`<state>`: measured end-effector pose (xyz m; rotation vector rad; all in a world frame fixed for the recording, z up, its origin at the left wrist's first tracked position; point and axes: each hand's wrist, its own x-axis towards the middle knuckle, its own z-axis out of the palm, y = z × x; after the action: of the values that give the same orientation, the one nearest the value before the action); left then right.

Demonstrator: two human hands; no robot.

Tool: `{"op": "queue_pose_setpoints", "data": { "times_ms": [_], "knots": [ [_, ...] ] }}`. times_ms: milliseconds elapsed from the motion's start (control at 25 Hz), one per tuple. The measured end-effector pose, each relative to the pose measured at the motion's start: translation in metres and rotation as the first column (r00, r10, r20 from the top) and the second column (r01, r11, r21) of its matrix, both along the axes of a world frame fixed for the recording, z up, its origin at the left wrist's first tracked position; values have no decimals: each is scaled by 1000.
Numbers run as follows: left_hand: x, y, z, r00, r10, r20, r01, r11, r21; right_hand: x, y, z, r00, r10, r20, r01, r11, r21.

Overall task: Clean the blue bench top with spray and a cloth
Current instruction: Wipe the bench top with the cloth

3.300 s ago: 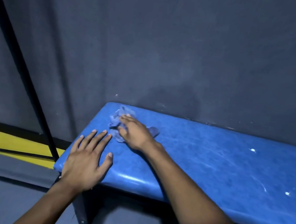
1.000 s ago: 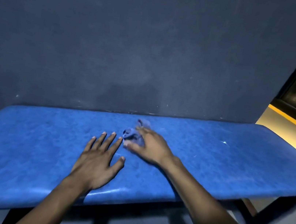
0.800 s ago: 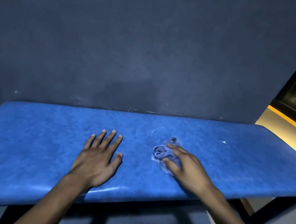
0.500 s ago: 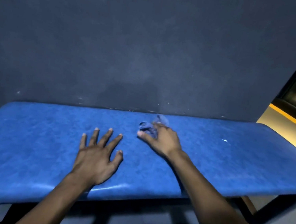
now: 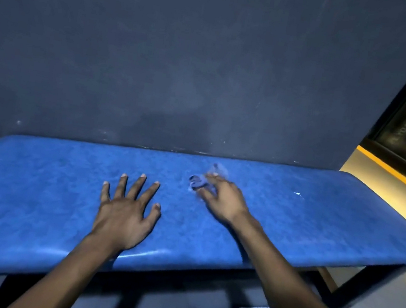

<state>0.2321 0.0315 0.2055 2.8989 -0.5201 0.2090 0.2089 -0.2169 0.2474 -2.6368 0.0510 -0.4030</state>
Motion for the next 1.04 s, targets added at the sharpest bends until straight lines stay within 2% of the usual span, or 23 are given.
{"op": "queue_pose_setpoints", "data": {
  "times_ms": [80,120,200,280,320,360,440,520,560,640,680,760,840,920,1040],
  "knots": [
    [1,2,0,1000,-7,9,7,1000,0,-42,10,-3,987,161,-5,-161,987,-11],
    [2,1,0,1000,-9,10,9,1000,3,-63,-4,-4,986,168,-2,-168,986,-8],
    [1,0,0,1000,-8,8,8,1000,1,-73,-51,-3,1000,14,-10,-14,1000,-14],
    [0,-3,0,1000,-10,8,10,1000,3,-43,-93,1,973,-229,-27,228,973,-20],
    [0,-3,1,1000,-10,7,10,1000,11,-20,-92,2,957,-289,-34,289,957,-9],
    [2,-2,1,1000,-14,2,14,1000,16,1,-75,2,961,-276,-17,276,961,3],
    [2,-1,-1,1000,-18,6,18,1000,6,15,-22,-2,998,-59,-2,59,998,23],
    [3,1,-1,1000,-20,18,20,1000,-5,-18,14,-7,987,162,-7,-162,986,24],
    [4,1,-2,1000,-22,14,22,1000,-5,-43,13,-9,977,213,-26,-212,977,23],
    [3,1,-2,1000,-24,11,24,1000,-1,-68,-17,-8,985,165,-52,-165,986,-3],
    [1,-1,-1,1000,-28,4,28,1000,1,-66,-37,-7,996,84,-44,-85,996,-23],
    [0,-2,1,999,-35,5,35,999,3,-34,-57,0,994,-105,-29,103,993,-62],
    [-1,-2,3,999,-38,1,38,999,-4,7,-29,4,988,-154,-20,153,987,-49],
    [0,-1,3,999,-33,3,33,999,-34,17,23,1,1000,-25,9,25,1000,-9],
    [4,2,2,999,-28,27,29,998,-56,-52,54,-5,963,269,11,-269,963,15]
  ]
}}
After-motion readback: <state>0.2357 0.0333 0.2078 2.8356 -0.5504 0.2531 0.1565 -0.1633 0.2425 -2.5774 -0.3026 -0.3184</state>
